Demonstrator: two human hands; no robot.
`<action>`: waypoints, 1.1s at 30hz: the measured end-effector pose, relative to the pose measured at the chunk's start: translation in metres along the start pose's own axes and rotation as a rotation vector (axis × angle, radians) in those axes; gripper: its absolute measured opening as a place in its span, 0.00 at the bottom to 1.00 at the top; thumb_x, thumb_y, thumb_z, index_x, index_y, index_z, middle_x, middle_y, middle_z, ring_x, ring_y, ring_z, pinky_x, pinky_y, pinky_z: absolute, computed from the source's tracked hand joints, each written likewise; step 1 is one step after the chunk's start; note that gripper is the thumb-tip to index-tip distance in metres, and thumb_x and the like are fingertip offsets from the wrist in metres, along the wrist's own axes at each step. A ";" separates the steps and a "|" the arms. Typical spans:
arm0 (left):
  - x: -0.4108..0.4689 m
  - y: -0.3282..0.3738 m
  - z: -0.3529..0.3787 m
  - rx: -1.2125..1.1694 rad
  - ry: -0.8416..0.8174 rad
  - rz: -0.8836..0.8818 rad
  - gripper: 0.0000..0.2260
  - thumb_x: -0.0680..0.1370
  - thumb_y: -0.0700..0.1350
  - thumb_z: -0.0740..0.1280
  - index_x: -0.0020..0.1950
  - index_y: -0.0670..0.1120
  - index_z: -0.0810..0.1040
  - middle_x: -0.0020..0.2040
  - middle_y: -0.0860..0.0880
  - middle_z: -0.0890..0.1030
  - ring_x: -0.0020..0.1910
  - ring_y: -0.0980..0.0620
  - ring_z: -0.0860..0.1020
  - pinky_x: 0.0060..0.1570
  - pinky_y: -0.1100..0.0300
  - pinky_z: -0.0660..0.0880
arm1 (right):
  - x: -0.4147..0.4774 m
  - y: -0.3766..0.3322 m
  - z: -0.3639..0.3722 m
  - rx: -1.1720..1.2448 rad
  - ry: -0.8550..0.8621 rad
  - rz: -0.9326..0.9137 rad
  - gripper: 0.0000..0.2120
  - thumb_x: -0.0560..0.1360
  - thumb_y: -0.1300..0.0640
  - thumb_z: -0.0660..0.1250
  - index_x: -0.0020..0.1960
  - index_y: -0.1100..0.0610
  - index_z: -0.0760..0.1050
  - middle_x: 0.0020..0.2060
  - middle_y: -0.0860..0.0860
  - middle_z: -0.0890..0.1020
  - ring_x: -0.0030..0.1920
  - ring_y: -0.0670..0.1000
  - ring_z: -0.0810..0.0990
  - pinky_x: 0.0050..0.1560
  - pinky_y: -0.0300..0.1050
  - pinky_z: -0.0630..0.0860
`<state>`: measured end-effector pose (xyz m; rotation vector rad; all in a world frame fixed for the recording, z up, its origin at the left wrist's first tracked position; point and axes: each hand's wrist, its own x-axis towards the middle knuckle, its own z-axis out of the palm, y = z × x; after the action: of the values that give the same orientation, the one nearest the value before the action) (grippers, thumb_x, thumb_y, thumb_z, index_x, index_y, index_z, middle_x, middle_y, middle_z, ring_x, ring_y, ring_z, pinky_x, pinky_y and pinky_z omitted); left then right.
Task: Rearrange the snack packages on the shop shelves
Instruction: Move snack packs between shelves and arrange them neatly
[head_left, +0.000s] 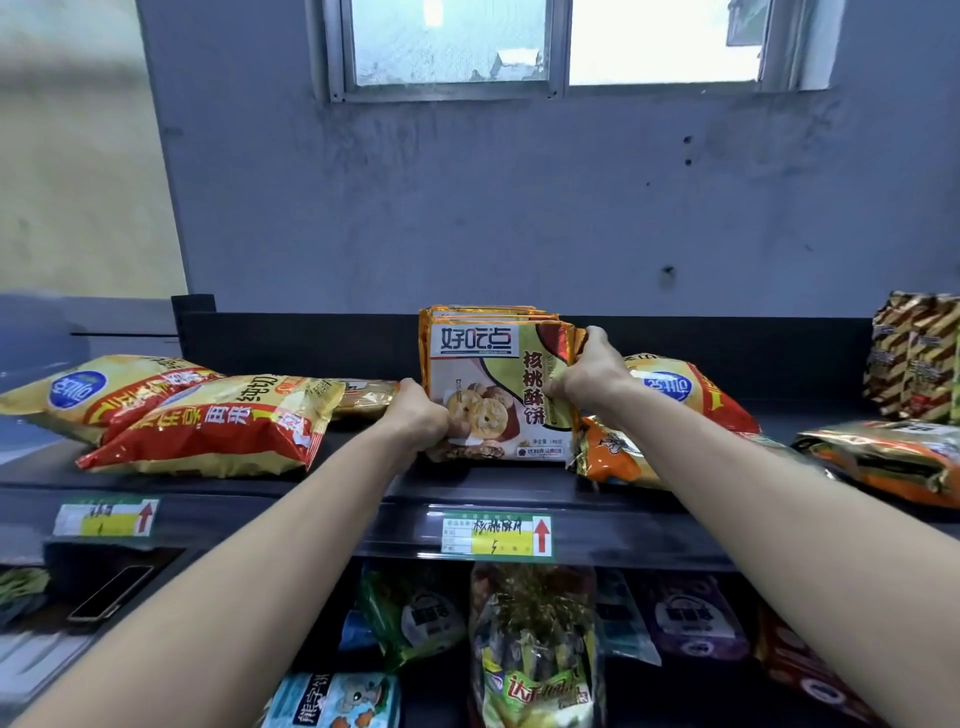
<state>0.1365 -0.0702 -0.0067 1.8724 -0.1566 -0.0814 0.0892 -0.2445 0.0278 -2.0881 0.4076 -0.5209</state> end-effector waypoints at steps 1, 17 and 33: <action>-0.001 0.000 0.001 0.016 0.014 -0.001 0.27 0.69 0.33 0.73 0.62 0.42 0.62 0.51 0.45 0.75 0.48 0.48 0.76 0.43 0.55 0.77 | -0.001 0.000 -0.001 0.000 -0.006 -0.001 0.30 0.71 0.65 0.72 0.67 0.59 0.59 0.56 0.59 0.76 0.57 0.60 0.78 0.56 0.58 0.77; -0.067 0.057 0.057 0.116 -0.091 0.390 0.06 0.75 0.36 0.67 0.49 0.44 0.74 0.44 0.46 0.77 0.40 0.52 0.74 0.34 0.61 0.71 | -0.021 0.015 -0.073 -0.004 0.063 -0.038 0.04 0.73 0.65 0.68 0.42 0.57 0.78 0.49 0.56 0.81 0.50 0.55 0.80 0.47 0.44 0.77; -0.073 0.074 0.115 0.185 -0.262 0.462 0.05 0.74 0.37 0.69 0.46 0.45 0.76 0.46 0.46 0.79 0.47 0.49 0.76 0.43 0.59 0.72 | -0.066 0.046 -0.148 -0.033 0.179 0.103 0.04 0.73 0.67 0.67 0.46 0.64 0.80 0.50 0.62 0.82 0.48 0.57 0.82 0.46 0.48 0.81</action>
<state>0.0435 -0.1894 0.0274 1.9571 -0.7939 0.0071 -0.0462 -0.3421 0.0476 -2.0462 0.6272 -0.6456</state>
